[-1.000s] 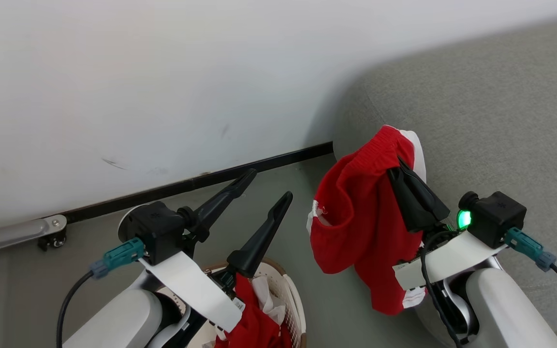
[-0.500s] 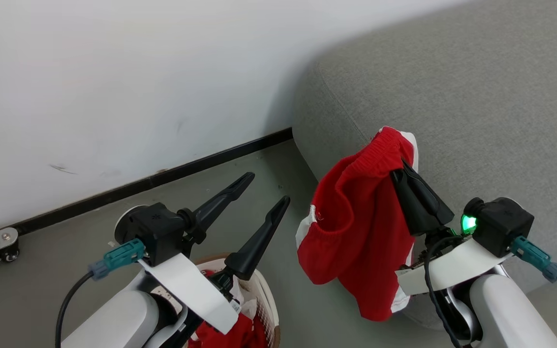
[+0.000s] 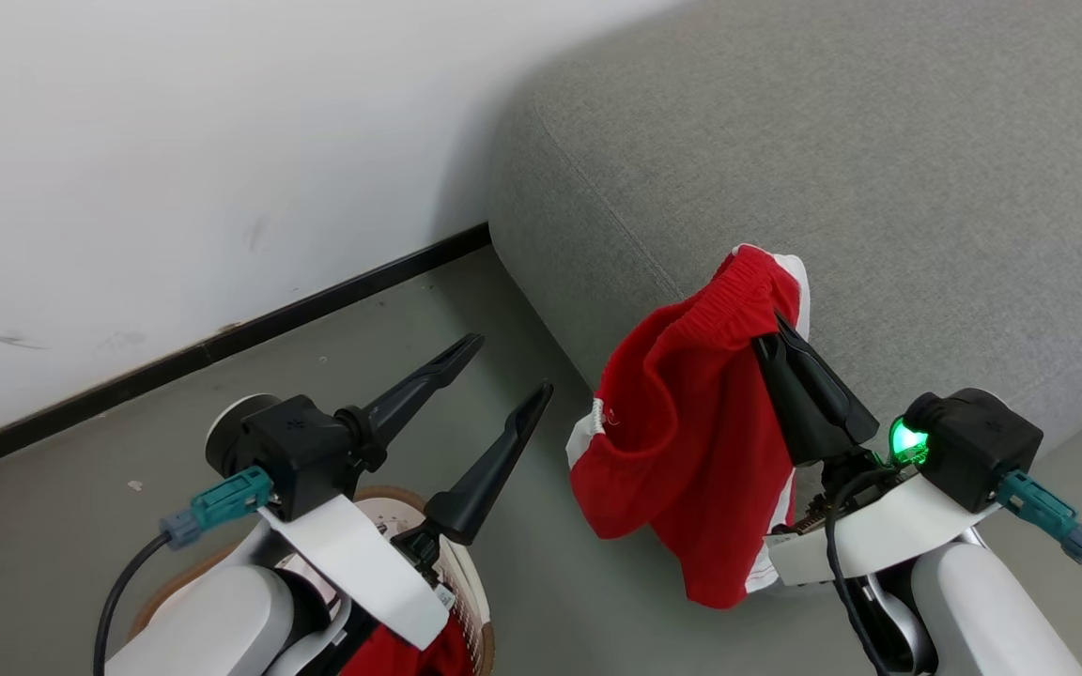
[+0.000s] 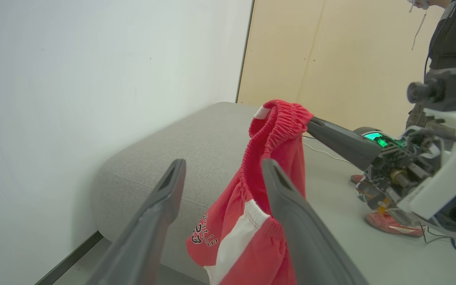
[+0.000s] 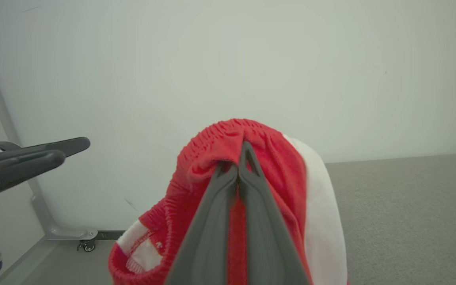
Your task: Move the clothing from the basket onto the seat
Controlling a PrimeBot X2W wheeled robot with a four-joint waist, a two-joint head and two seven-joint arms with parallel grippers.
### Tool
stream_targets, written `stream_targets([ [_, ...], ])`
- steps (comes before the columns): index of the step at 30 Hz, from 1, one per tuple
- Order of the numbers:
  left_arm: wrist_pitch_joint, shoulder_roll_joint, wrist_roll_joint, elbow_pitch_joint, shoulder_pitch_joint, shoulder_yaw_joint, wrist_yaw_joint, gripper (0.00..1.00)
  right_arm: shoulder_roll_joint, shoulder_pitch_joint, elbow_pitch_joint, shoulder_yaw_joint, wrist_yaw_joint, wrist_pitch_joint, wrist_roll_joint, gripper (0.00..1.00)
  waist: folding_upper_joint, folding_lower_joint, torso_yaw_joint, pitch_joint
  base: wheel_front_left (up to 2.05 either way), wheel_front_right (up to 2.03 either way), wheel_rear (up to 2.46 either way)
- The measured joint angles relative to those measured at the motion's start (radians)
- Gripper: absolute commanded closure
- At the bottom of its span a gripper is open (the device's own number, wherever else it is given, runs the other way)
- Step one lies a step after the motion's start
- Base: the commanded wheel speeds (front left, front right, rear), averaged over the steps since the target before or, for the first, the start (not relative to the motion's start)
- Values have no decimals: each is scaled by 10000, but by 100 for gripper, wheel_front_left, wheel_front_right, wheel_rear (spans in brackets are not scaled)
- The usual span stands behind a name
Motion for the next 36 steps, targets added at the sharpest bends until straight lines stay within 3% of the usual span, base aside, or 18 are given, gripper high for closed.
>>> stream_targets([
  [13, 184, 393, 159, -422, 3, 107, 180, 0, 35, -253, 107, -127, 0, 0, 17, 100, 0, 0, -525, 599, 0, 0, 0],
  [36, 698, 1181, 499, -1609, 195, 105, 355, 0, -100, -4967, 1369, -1290, 0, 458, -123, 100, 0, 0, 81, 2211, 0, 0, 0],
])
